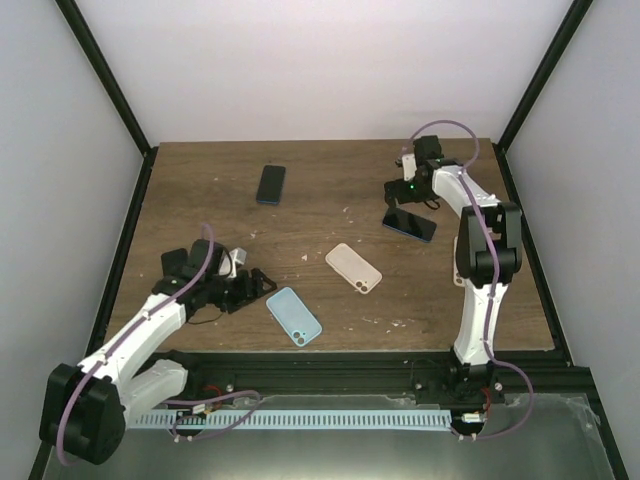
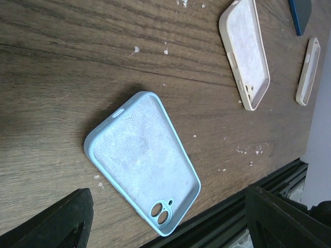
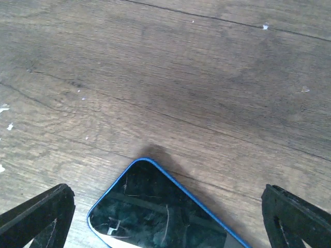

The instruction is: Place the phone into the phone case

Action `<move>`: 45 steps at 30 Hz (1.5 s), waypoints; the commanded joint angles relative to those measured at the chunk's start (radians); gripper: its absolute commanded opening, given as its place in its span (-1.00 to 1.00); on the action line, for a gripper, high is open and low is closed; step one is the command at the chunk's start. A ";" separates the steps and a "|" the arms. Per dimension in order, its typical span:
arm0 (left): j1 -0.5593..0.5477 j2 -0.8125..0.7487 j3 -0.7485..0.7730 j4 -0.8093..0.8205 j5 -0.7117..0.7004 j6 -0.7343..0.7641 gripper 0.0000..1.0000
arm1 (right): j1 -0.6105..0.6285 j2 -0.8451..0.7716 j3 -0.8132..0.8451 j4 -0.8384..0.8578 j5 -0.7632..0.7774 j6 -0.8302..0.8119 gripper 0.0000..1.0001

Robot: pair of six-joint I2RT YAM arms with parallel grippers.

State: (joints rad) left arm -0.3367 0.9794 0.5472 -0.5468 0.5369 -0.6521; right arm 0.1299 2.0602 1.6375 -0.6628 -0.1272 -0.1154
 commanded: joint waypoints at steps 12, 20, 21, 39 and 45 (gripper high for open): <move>-0.091 0.174 -0.115 0.276 0.009 -0.133 0.58 | -0.044 0.076 0.035 -0.033 -0.096 -0.010 1.00; -0.100 0.212 -0.168 0.354 -0.019 -0.151 0.56 | -0.044 0.097 0.030 -0.062 -0.074 0.041 1.00; -0.101 0.216 -0.171 0.357 -0.020 -0.149 0.57 | -0.044 0.099 0.027 -0.065 -0.067 0.047 1.00; -0.152 0.451 -0.048 0.544 0.004 -0.155 0.57 | -0.040 -0.042 -0.174 -0.039 -0.212 0.170 0.98; -0.271 0.600 0.106 0.633 0.055 -0.159 0.57 | -0.005 -0.126 -0.287 -0.009 -0.205 0.186 0.91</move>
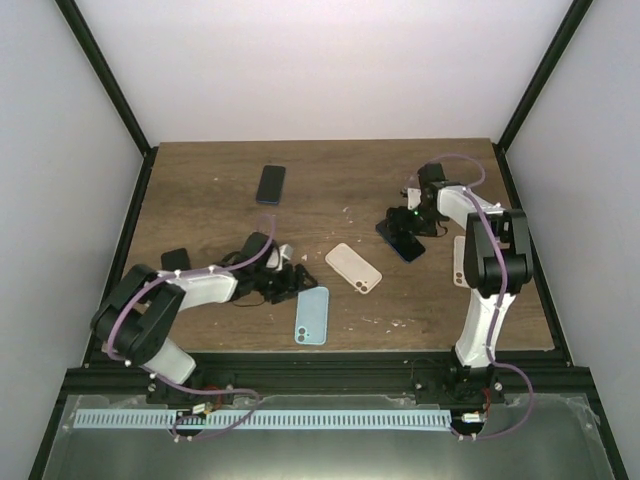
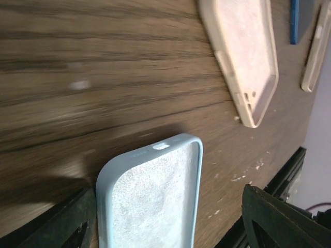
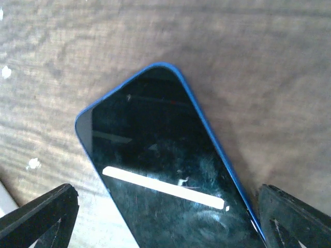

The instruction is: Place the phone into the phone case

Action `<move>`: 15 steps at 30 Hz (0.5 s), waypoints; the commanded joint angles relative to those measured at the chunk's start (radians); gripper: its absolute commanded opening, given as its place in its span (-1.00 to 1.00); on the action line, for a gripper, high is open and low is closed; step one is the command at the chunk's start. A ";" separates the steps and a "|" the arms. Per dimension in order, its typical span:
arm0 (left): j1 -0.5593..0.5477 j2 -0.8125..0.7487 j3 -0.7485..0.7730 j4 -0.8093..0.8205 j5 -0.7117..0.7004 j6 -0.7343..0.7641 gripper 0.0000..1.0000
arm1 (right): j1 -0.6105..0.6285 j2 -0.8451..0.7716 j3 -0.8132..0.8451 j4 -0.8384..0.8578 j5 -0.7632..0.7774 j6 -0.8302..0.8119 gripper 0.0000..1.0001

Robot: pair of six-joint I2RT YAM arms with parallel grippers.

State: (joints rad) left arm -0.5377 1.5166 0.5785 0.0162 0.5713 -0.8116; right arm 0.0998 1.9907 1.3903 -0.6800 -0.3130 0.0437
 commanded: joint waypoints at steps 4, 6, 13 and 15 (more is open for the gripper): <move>-0.133 0.068 0.143 0.087 0.014 -0.013 0.57 | 0.064 -0.052 -0.082 0.009 0.041 0.026 0.84; -0.158 0.044 0.147 0.079 0.001 -0.021 0.56 | 0.080 -0.050 -0.096 0.011 0.080 0.032 0.82; -0.321 -0.037 0.133 -0.044 -0.078 -0.089 0.55 | 0.154 -0.039 -0.105 0.013 0.214 0.058 0.90; -0.377 -0.038 0.124 -0.036 -0.088 -0.126 0.56 | 0.161 -0.033 -0.103 0.016 0.240 0.062 0.92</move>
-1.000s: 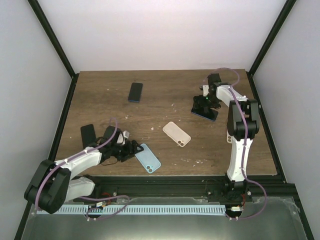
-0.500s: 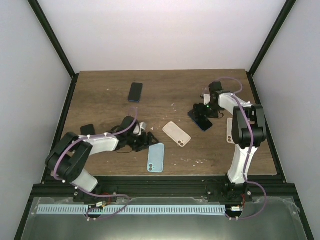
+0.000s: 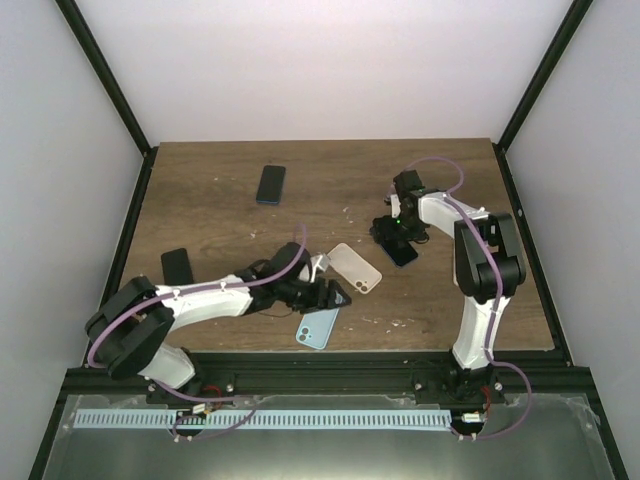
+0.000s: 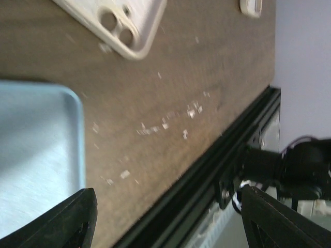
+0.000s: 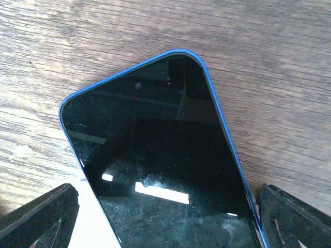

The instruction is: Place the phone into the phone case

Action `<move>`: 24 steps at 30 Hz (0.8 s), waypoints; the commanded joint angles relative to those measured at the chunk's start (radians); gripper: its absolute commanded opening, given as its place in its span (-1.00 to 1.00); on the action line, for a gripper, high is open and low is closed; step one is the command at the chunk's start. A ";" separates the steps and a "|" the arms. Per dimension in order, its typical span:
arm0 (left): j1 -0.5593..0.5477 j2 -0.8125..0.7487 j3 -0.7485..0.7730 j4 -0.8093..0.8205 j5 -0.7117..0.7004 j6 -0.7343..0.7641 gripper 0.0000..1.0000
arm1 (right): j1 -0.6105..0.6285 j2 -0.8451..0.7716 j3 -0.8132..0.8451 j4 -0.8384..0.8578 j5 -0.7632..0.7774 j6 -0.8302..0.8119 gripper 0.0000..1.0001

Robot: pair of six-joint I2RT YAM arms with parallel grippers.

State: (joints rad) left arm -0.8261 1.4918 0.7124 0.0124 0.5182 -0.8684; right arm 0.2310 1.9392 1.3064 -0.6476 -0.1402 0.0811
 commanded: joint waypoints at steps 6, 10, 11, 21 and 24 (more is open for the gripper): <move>-0.224 0.031 0.018 -0.011 -0.062 -0.119 0.58 | 0.040 0.045 -0.011 -0.034 0.148 0.028 0.91; -0.249 0.088 0.043 -0.003 -0.052 -0.123 0.59 | 0.040 0.042 -0.023 -0.025 0.156 0.026 0.88; -0.251 0.098 0.042 0.000 -0.048 -0.126 0.59 | 0.040 0.042 -0.026 -0.024 0.161 0.028 0.86; -0.251 0.151 0.096 -0.217 -0.152 -0.092 0.59 | 0.040 0.035 -0.031 -0.005 0.179 0.045 0.74; -0.247 0.104 0.083 -0.344 -0.266 -0.085 0.64 | 0.040 0.017 -0.041 0.006 0.167 0.053 0.72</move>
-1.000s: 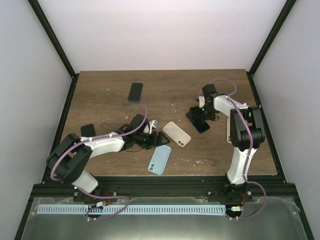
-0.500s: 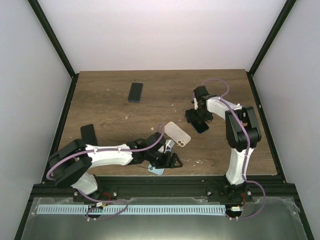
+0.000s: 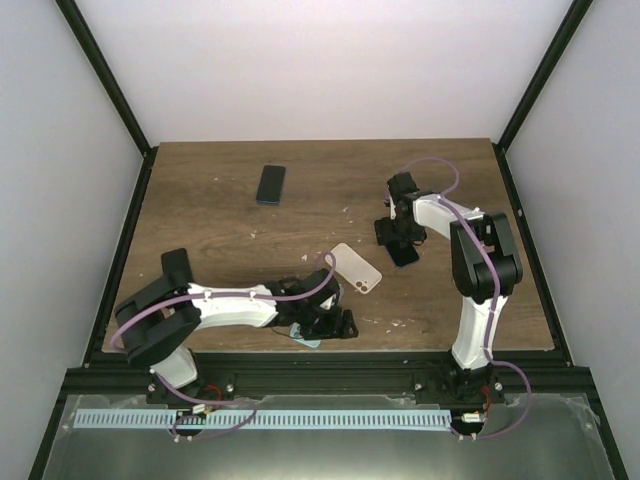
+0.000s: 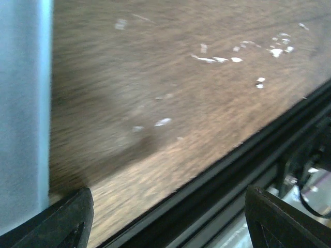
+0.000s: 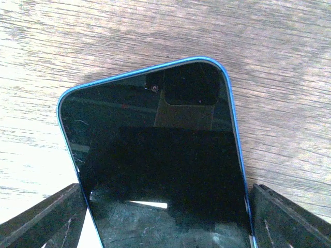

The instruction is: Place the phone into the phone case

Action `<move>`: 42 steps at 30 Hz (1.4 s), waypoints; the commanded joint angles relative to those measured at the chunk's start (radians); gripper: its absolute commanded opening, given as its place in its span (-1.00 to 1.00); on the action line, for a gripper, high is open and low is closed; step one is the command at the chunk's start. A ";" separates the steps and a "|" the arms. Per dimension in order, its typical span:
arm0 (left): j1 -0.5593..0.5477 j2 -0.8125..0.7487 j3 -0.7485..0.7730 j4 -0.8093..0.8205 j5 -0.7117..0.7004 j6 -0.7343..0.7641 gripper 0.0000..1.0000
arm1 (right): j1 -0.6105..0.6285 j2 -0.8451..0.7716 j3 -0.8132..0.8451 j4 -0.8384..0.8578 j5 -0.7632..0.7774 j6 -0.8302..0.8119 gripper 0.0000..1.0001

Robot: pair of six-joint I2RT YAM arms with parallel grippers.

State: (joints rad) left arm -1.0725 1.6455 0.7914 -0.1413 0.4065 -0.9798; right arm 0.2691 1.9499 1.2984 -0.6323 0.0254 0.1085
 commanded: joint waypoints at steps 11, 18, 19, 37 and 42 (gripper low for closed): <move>0.195 -0.420 -0.129 -0.382 -0.528 -0.097 0.55 | 0.002 0.008 -0.088 0.027 -0.082 0.099 0.56; 0.197 -0.609 -0.196 -0.418 -0.615 -0.472 0.42 | 0.009 -0.050 -0.134 0.054 -0.098 0.126 0.55; 0.197 -0.621 -0.203 -0.422 -0.605 -0.523 0.42 | 0.009 -0.053 -0.134 0.054 -0.088 0.127 0.54; 0.197 -0.623 -0.173 -0.555 -0.575 -0.863 0.29 | 0.039 -0.125 -0.152 0.032 -0.073 0.111 0.49; 0.210 -0.472 -0.099 -0.238 -0.546 -0.313 0.47 | 0.071 -0.202 -0.153 0.017 -0.075 0.107 0.46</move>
State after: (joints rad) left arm -0.8761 1.0954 0.6415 -0.6456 -0.1513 -1.7397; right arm 0.3084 1.8248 1.1454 -0.5777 -0.0307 0.2150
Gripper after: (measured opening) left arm 0.709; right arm 0.779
